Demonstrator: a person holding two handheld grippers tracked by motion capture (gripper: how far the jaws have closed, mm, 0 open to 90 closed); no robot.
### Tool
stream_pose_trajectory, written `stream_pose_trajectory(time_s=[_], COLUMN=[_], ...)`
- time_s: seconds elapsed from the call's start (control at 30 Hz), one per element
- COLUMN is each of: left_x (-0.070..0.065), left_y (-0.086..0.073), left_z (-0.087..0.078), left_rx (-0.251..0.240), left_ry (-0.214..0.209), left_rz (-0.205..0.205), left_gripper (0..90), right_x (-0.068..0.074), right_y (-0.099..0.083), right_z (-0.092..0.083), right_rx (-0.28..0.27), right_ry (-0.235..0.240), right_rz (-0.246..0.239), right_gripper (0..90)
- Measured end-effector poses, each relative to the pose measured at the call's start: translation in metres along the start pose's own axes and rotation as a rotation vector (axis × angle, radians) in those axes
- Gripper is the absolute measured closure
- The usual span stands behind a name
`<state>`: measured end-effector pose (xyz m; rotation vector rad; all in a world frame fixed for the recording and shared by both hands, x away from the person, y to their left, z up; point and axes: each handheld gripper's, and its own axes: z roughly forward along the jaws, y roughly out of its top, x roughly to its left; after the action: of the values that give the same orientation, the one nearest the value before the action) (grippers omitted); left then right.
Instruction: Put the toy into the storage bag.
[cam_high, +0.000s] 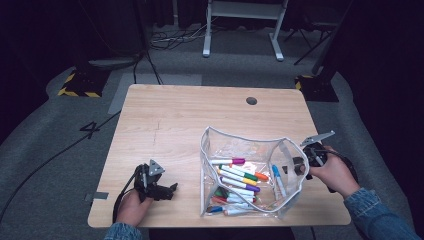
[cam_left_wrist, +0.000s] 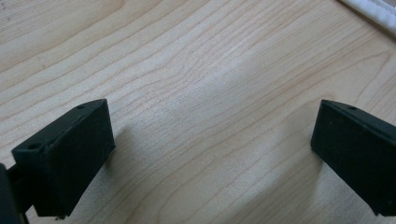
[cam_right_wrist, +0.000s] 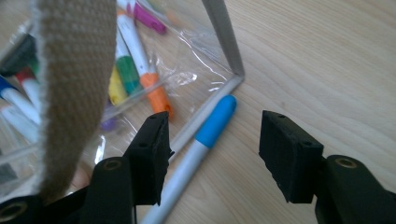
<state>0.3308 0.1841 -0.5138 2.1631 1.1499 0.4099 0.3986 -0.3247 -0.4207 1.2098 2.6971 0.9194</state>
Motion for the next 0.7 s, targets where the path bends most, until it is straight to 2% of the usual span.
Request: stream_pose_trajectory(time_s=[0.2, 0.37, 0.5, 0.6, 0.63, 0.7], left_x=[0.0, 0.0, 0.0, 0.0, 0.0, 0.0], left_y=[0.0, 0.0, 0.0, 0.0, 0.0, 0.0], left_z=[0.0, 0.0, 0.0, 0.0, 0.0, 0.0], left_rx=[0.0, 0.001, 0.001, 0.001, 0.001, 0.001], left_ry=[0.0, 0.0, 0.0, 0.0, 0.0, 0.001], left_rz=[0.0, -0.001, -0.001, -0.001, 0.002, 0.004], left_gripper=[0.0, 0.0, 0.0, 0.0, 0.0, 0.0], right_x=[-0.005, -0.005, -0.004, -0.003, -0.004, -0.003], right_y=[-0.011, -0.023, -0.029, -0.033, -0.034, -0.035], right_z=[0.006, 0.022, 0.036, 0.044, 0.046, 0.048], right_rx=[-0.023, 0.013, 0.022, 0.037, 0.045, 0.056], right_ry=[-0.002, 0.024, 0.035, 0.023, 0.014, -0.011], right_rz=[0.016, 0.014, 0.011, 0.006, -0.009, -0.025], right_gripper=[44.7, 42.9, 42.7, 44.1, 45.3, 52.1])
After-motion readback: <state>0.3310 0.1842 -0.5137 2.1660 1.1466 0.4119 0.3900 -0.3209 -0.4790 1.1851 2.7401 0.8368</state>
